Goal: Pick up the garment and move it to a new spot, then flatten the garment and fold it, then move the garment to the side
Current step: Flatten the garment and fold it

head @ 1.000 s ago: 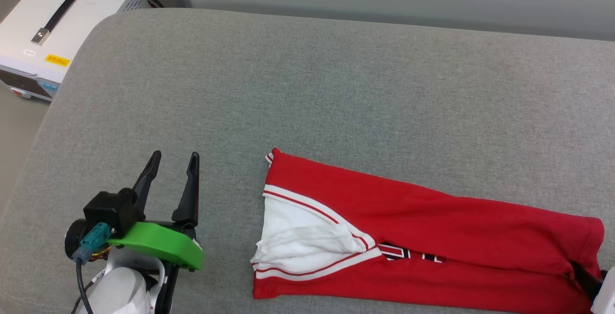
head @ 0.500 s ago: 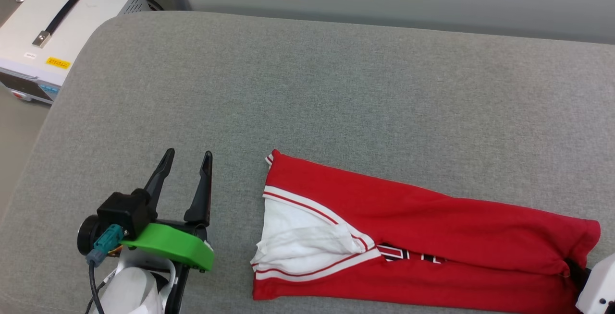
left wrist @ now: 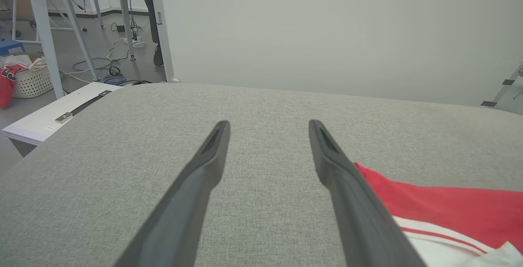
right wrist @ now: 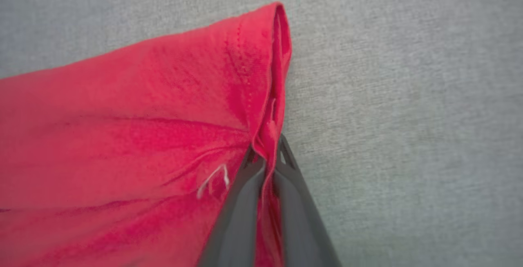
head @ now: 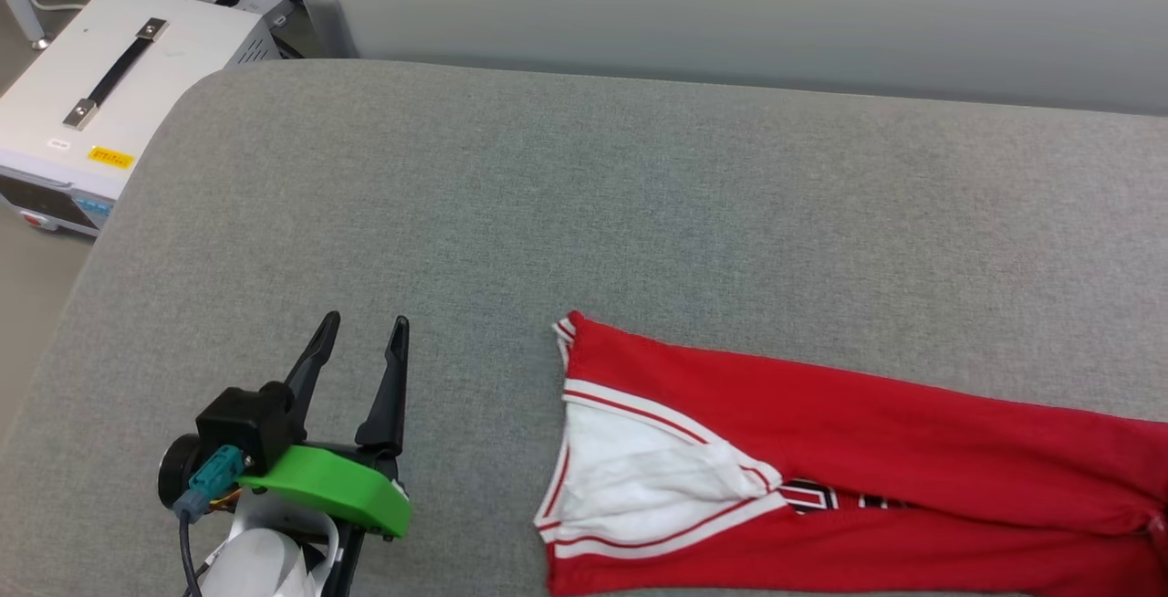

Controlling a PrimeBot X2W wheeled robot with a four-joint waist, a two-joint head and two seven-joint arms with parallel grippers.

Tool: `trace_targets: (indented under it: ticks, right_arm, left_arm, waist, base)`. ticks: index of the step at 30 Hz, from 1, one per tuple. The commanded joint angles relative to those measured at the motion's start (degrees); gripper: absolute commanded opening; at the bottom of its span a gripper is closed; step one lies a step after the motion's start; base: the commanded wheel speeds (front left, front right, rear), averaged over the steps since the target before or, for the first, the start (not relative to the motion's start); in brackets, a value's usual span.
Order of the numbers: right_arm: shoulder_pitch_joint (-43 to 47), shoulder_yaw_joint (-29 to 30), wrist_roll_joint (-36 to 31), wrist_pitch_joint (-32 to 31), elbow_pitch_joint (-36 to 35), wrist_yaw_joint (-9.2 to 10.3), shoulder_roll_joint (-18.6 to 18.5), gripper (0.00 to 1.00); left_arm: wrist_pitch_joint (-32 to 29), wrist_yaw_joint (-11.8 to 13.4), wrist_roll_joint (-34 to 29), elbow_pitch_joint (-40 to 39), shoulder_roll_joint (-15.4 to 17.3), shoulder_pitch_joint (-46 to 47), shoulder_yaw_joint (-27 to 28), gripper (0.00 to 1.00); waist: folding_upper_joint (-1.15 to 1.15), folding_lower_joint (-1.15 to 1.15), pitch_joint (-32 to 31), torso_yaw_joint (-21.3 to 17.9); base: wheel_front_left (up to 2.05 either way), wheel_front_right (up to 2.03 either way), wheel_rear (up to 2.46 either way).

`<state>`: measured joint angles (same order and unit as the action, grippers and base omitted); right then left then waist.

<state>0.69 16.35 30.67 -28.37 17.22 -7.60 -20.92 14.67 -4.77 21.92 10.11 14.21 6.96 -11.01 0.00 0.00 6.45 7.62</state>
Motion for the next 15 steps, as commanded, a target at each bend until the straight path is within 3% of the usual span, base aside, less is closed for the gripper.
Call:
trace_targets:
  ticks: [1,8,15]
  right_arm:
    - [-0.62,1.78,-1.08,0.58,0.42,0.11,-1.23,0.00]
    - [0.48,4.78,-1.85,-0.28,-1.18,0.11,-1.49,0.00]
    - [3.55,2.48,-0.57,-2.93,-7.55,0.11,1.01,0.00]
  left_arm:
    - [0.32,-0.31,-0.70,0.12,-0.50,-1.16,0.21,1.00]
    - [0.32,-0.95,-1.15,0.55,-1.44,-2.08,1.15,1.00]
    - [0.32,-1.44,-1.31,1.01,-2.59,-3.17,2.06,1.00]
  waist:
    - [0.00,0.00,-0.61,-0.38]
    - [0.00,0.00,-2.21,-1.22]
    - [0.00,0.00,-3.54,-1.96]
  base:
    - [0.00,0.00,0.00]
    - [0.00,0.00,0.00]
    - [0.00,0.00,0.00]
